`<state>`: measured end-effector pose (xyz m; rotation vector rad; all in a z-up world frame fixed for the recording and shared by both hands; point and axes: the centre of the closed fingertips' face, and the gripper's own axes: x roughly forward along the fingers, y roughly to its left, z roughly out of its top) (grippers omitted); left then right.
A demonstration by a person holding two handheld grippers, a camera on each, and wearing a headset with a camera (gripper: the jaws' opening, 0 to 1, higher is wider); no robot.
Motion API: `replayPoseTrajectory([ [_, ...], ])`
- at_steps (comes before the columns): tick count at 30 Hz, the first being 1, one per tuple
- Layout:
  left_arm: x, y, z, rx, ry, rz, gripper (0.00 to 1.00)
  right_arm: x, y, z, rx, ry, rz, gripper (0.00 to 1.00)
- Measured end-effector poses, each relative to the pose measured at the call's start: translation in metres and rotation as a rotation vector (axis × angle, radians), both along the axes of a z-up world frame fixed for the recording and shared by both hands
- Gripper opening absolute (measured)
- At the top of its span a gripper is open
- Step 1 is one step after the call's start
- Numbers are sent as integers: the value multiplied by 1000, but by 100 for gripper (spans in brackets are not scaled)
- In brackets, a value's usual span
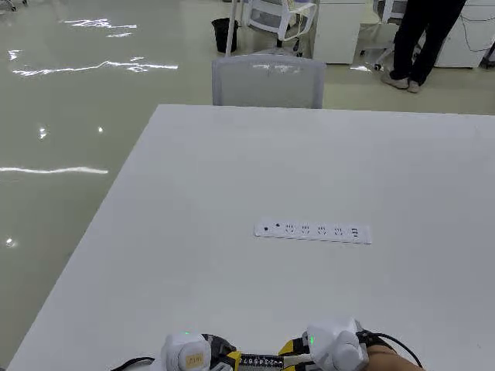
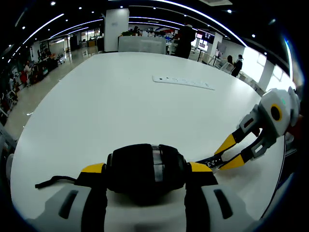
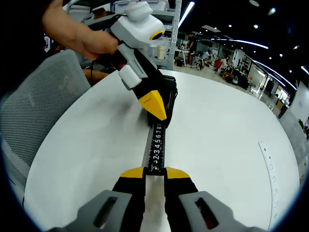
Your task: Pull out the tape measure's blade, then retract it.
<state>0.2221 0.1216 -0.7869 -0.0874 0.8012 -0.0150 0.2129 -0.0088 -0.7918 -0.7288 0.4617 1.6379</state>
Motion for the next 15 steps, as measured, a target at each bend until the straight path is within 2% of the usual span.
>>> replayPoseTrajectory([
  [15, -1, 0, 2, -3, -1, -2, 61, -1, 6, 0, 4, -2, 4, 13],
])
